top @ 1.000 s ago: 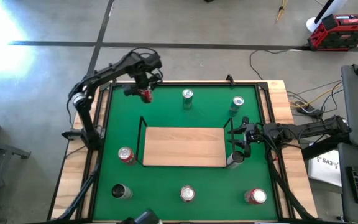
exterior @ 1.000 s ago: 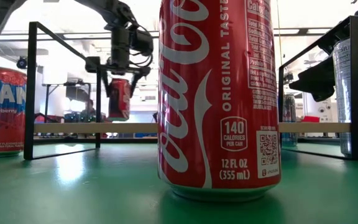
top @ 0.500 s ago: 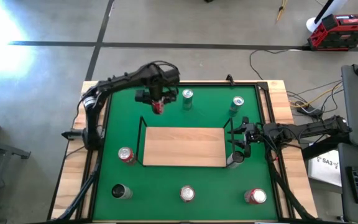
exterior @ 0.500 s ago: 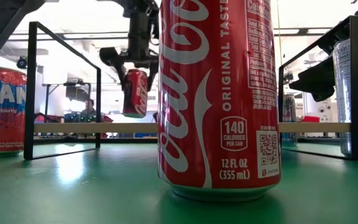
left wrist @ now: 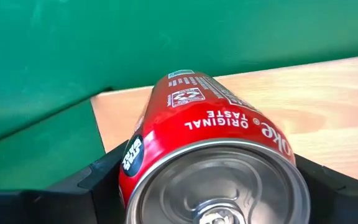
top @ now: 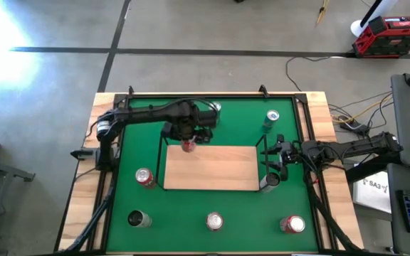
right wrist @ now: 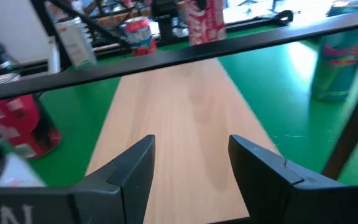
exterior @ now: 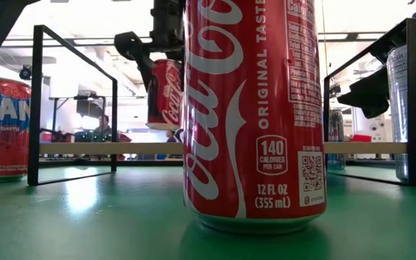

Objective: Place canned beverage on shelf
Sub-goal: Put the top red soda can on the shelf, then put the left blue soda can on the shelf

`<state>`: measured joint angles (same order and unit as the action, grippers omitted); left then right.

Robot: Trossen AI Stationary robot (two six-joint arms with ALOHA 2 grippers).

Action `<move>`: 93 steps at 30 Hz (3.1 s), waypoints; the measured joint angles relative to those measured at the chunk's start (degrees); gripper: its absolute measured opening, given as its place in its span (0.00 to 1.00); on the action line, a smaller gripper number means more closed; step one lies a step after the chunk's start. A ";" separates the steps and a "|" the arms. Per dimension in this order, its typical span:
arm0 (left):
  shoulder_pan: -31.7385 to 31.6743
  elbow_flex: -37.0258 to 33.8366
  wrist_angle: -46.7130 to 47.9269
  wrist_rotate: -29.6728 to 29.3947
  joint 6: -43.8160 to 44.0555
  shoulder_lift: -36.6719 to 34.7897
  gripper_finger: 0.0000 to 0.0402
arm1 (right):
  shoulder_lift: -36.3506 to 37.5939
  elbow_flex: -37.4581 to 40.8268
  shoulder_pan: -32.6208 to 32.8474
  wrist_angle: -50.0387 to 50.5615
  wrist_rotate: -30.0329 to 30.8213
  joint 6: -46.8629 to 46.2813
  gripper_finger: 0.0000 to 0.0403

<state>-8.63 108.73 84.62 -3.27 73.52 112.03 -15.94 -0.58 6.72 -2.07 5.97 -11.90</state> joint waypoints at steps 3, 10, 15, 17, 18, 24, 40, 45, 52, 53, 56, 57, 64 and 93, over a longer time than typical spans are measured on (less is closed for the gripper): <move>1.33 -0.13 1.11 -0.26 2.29 0.00 0.72 | 0.02 0.02 0.02 0.00 -0.41 -0.04 0.49; 3.59 -2.13 0.82 -0.08 7.15 -0.89 0.72 | 0.00 0.01 0.02 -0.07 -0.41 -0.04 0.49; 4.33 -8.05 -2.98 -0.48 9.29 -5.25 0.72 | 0.01 0.01 0.02 -0.13 -0.38 -0.04 0.49; 4.35 -11.82 -6.06 -0.46 9.55 -7.50 0.72 | 0.00 0.00 0.02 -0.13 -0.38 -0.04 0.49; 4.35 -13.98 -8.13 -0.47 9.55 -8.68 0.72 | 0.01 0.02 0.02 -0.13 -0.38 -0.04 0.49; 4.22 -22.85 -15.80 -0.70 9.51 -14.22 0.72 | 0.00 0.01 0.02 -0.14 -0.38 -0.04 0.49; 4.23 -25.51 -17.30 -0.45 8.91 -14.69 0.72 | 0.02 0.02 0.02 -0.10 -0.36 -0.04 0.49; 4.27 -25.74 -17.31 0.23 9.37 -14.69 0.72 | -0.11 0.01 0.02 -0.04 -0.36 -0.06 0.49; 4.31 -25.88 -16.24 2.71 11.21 -14.69 0.72 | -0.33 0.00 0.02 0.00 -0.30 -0.05 0.49; 4.33 -25.92 -16.03 2.71 11.23 -14.69 0.72 | -0.33 0.02 0.02 0.00 -0.26 -0.06 0.49; 4.33 -25.94 -15.86 2.73 11.30 -14.69 0.72 | -0.33 0.02 0.02 0.02 -0.17 -0.06 0.49; 4.33 -25.94 -15.83 2.73 11.30 -14.68 0.72 | -0.33 0.01 0.02 0.00 -0.17 -0.06 0.49; 4.31 -25.94 -15.89 2.82 11.30 -14.67 0.72 | -0.33 0.01 0.02 0.02 -0.10 -0.05 0.49; 4.15 -8.80 -5.82 -9.16 8.05 -11.74 0.98 | -0.35 0.01 0.01 0.07 0.01 -0.06 0.49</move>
<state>-4.48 99.92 78.80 -12.43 81.57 100.29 -16.29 -0.57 6.73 -2.00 5.98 -11.97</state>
